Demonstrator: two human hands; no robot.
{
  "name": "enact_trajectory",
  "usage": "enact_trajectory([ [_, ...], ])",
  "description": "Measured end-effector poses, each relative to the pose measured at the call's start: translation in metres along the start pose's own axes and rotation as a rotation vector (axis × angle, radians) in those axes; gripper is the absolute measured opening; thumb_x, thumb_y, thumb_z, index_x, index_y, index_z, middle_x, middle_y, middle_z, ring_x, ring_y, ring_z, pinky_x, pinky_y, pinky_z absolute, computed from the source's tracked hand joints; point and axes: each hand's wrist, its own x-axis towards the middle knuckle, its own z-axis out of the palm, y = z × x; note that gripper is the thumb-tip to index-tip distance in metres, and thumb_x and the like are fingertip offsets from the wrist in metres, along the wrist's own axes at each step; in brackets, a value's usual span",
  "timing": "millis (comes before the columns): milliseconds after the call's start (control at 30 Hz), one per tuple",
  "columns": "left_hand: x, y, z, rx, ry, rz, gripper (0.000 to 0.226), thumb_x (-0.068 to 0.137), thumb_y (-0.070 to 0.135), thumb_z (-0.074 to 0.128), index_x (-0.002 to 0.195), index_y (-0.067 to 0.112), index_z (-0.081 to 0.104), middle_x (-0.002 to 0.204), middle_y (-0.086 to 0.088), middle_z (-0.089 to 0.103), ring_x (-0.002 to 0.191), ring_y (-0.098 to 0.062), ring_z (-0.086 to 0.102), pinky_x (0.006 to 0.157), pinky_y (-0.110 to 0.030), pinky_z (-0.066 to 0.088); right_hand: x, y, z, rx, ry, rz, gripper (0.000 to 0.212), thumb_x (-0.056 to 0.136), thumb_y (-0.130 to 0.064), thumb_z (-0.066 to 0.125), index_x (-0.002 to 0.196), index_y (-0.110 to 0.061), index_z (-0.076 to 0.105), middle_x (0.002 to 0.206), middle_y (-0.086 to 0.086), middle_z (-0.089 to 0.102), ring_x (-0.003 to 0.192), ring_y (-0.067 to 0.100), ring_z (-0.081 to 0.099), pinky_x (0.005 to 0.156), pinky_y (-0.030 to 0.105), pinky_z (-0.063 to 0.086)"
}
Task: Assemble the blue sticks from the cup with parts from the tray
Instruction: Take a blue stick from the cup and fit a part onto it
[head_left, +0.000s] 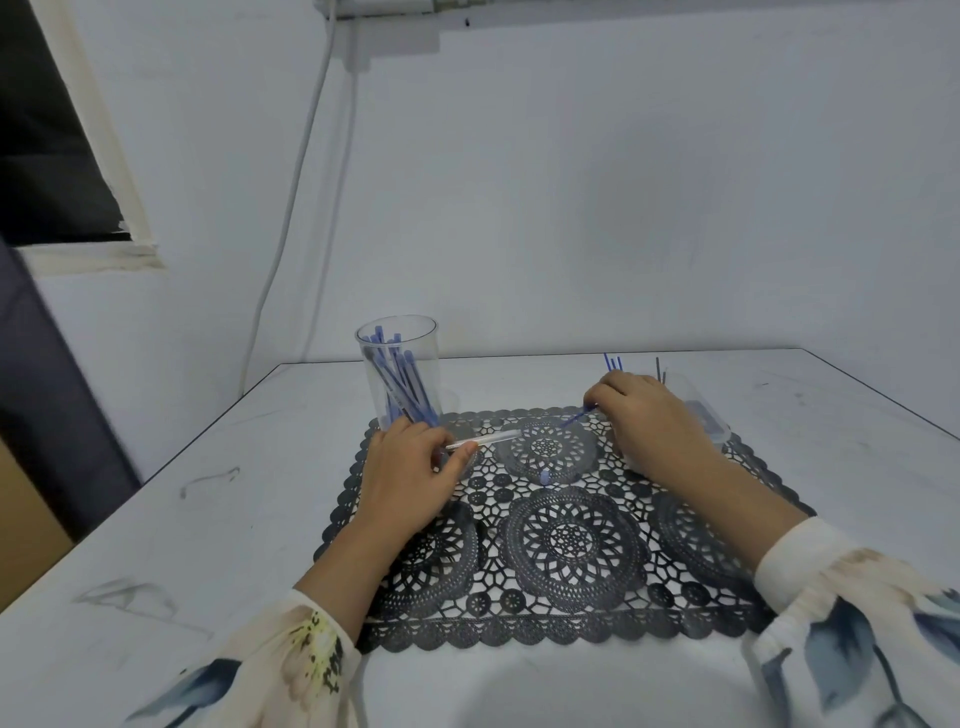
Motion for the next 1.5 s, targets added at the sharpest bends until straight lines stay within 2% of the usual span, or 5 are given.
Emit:
enact_trajectory([
  [267, 0.0, 0.001, -0.001, 0.003, 0.001, 0.0, 0.033, 0.088, 0.049, 0.05, 0.079, 0.021, 0.067, 0.066, 0.012, 0.047, 0.075, -0.012, 0.04, 0.075, -0.033, 0.034, -0.002, 0.003, -0.002, -0.163, -0.308, -0.269, 0.028, 0.055, -0.012, 0.085, 0.066, -0.028, 0.065, 0.068, -0.01, 0.067, 0.079, 0.014, 0.066, 0.088, 0.039, 0.047],
  [433, 0.0, 0.001, -0.001, 0.016, -0.004, 0.0, 0.033, 0.088, 0.049, 0.05, 0.08, 0.022, 0.066, 0.067, 0.012, 0.049, 0.076, -0.011, 0.039, 0.076, -0.033, 0.035, -0.003, 0.003, -0.003, -0.275, -0.512, -0.242, 0.017, 0.088, -0.022, 0.059, 0.099, -0.031, 0.068, 0.107, -0.012, 0.067, 0.121, 0.01, 0.047, 0.112, 0.038, 0.014],
  [967, -0.001, 0.003, -0.002, 0.018, -0.01, -0.011, 0.035, 0.088, 0.051, 0.048, 0.082, 0.022, 0.067, 0.069, 0.013, 0.05, 0.078, -0.01, 0.04, 0.079, -0.032, 0.035, -0.003, -0.005, -0.005, -0.208, -0.422, -0.146, 0.016, 0.087, -0.021, 0.058, 0.095, -0.029, 0.07, 0.1, -0.009, 0.068, 0.111, 0.013, 0.052, 0.109, 0.039, 0.018],
  [1267, 0.0, 0.002, 0.0, 0.022, -0.003, -0.004, 0.034, 0.087, 0.05, 0.049, 0.083, 0.022, 0.068, 0.068, 0.014, 0.049, 0.078, -0.01, 0.041, 0.078, -0.033, 0.036, 0.01, -0.001, -0.015, 0.196, -0.009, 0.527, 0.025, 0.088, -0.005, 0.049, 0.095, -0.014, 0.071, 0.098, 0.006, 0.069, 0.091, 0.024, 0.06, 0.079, 0.031, 0.046],
  [1500, 0.0, 0.0, 0.001, 0.028, -0.001, 0.003, 0.035, 0.088, 0.051, 0.049, 0.08, 0.022, 0.067, 0.069, 0.011, 0.054, 0.078, -0.012, 0.043, 0.077, -0.034, 0.037, 0.02, 0.021, -0.015, 0.238, -0.224, 0.795, 0.031, 0.075, 0.005, 0.055, 0.099, -0.006, 0.071, 0.104, 0.012, 0.068, 0.097, 0.027, 0.061, 0.079, 0.029, 0.047],
])
